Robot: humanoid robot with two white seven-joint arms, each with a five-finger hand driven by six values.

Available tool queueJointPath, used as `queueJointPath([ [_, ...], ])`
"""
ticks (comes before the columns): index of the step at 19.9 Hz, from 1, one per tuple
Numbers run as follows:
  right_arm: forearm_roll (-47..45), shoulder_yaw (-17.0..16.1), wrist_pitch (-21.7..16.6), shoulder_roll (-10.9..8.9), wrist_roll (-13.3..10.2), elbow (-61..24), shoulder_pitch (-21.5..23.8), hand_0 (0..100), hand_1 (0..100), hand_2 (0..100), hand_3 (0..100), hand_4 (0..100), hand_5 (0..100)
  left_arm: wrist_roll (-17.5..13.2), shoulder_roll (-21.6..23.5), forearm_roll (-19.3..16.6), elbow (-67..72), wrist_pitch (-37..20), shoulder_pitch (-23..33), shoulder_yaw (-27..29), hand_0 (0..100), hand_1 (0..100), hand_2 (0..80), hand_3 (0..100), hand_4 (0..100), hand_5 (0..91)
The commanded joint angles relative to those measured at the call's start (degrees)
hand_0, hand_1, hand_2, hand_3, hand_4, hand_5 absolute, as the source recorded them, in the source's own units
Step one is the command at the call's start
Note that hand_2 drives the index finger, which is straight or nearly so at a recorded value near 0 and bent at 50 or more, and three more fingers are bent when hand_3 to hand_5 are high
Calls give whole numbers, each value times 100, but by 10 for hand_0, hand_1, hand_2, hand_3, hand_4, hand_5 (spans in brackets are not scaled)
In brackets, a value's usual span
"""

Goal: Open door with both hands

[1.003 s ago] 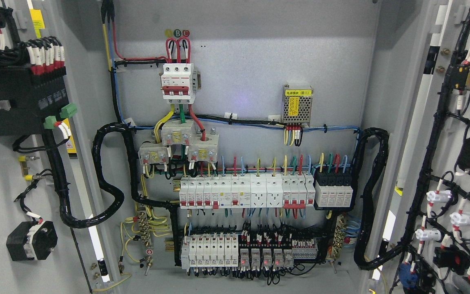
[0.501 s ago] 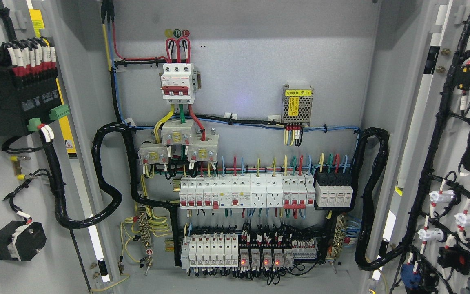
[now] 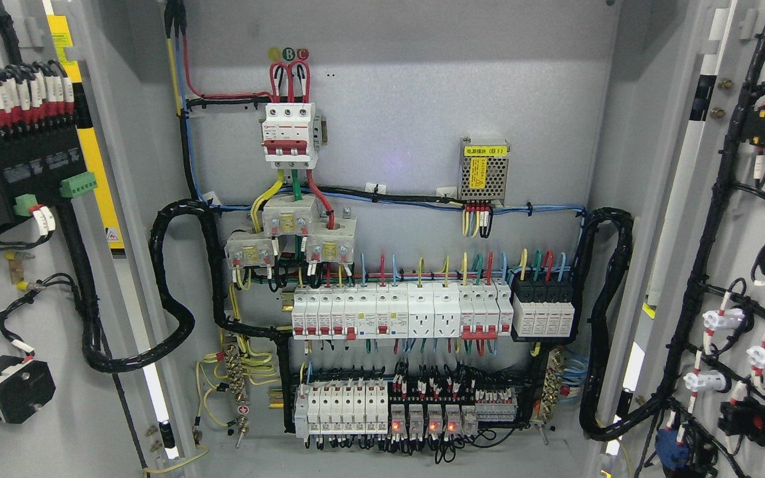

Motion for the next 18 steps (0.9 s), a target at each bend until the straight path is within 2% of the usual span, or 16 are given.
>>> queueJointPath([
  [1,-308,-234,12,7,7,32,19,0,500,40,0,0,0,-3,584,320,635,5,-32,516,120,556,0,0,0,0],
  [6,-404,-356,3,-28,7,85,97,0,500,40,0,0,0,-3,882,470,1030,5,-233,507,120,556,0,0,0,0],
  [11,-413,-392,-15,-37,7,85,150,0,500,40,0,0,0,-3,1208,479,1391,5,-471,507,120,556,0,0,0,0],
  [18,-642,-392,-32,-81,7,94,203,0,500,40,0,0,0,6,1437,487,1918,13,-761,463,120,556,0,0,0,0],
])
